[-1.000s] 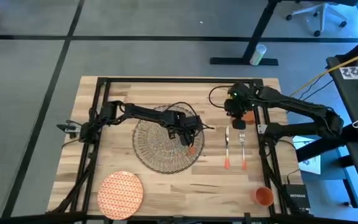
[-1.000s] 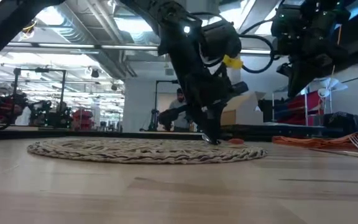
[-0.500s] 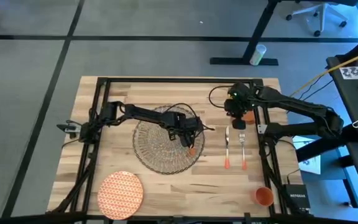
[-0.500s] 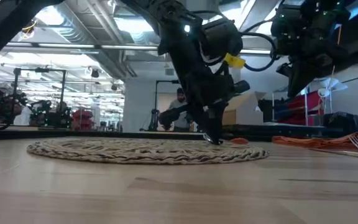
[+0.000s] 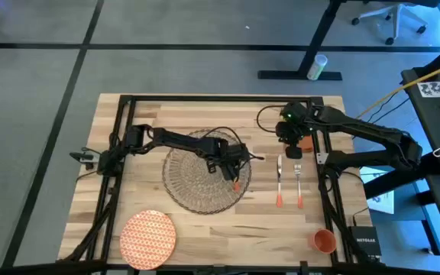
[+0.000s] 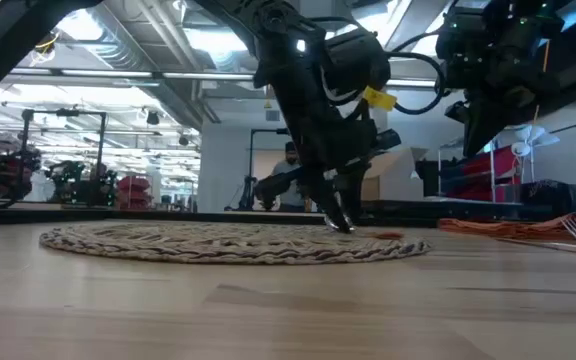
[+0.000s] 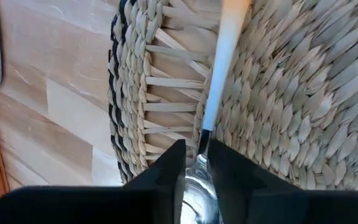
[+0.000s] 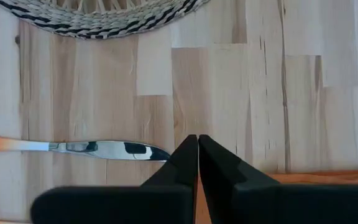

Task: Set table place
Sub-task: Put the spoon on the brown woven placemat

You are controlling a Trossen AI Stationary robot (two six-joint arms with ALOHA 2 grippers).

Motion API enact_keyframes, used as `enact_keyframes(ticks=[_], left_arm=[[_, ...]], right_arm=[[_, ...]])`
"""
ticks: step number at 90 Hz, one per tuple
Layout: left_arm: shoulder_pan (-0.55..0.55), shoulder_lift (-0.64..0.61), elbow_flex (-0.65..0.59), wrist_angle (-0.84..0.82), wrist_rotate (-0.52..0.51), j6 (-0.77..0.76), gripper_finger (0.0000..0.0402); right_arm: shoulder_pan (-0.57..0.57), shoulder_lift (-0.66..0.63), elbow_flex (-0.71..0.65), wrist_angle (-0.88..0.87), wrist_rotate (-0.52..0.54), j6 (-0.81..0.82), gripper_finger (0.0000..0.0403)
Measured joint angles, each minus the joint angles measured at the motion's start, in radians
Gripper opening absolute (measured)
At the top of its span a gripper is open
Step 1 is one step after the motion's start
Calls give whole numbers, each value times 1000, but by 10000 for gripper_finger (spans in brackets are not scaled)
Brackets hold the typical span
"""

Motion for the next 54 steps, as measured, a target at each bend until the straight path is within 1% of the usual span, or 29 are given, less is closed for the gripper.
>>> enact_keyframes(ticks=[15, 54], left_arm=[[-11, -1, 0, 2, -19, 1, 76], [-39, -1, -1, 12, -90, -16, 77]], right_arm=[[0, 0, 0, 0, 0, 0, 1], [0, 0, 0, 0, 0, -1, 1]])
